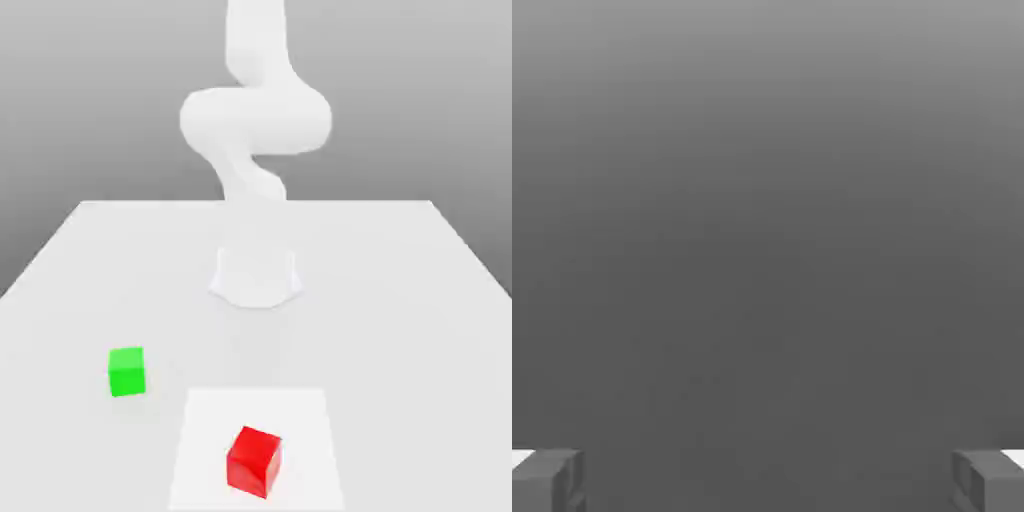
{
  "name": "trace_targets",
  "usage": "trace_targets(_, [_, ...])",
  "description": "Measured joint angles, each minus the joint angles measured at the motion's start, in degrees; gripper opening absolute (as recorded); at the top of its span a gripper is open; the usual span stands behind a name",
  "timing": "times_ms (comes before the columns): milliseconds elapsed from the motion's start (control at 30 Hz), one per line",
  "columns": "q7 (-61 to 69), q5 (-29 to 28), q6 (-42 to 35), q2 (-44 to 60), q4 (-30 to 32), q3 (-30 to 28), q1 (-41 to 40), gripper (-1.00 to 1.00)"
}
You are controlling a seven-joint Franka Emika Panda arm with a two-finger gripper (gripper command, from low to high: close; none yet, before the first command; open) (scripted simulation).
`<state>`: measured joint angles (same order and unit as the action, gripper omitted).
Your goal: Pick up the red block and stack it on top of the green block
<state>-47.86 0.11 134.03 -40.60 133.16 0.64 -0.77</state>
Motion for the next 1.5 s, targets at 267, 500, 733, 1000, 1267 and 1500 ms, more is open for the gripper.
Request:
trace_targets(267, [-6.9,-0.2,7.3,17.0,4.5,2.0,-2.1,0.00])
trace_targets(500, [-13.4,-1.0,13.5,31.5,8.3,3.1,-3.3,0.00])
trace_targets(733, [-19.6,-1.5,19.8,46.1,12.1,2.9,-3.3,0.00])
trace_targets(1000, [-22.0,-2.8,30.1,60.1,11.5,1.6,-2.2,-1.00])
trace_targets(1267, [-21.8,-2.5,27.7,57.2,12.0,2.0,-2.5,-1.00])
trace_targets(1500, [-25.8,-2.5,20.8,43.0,19.2,-2.8,-9.8,-1.00])
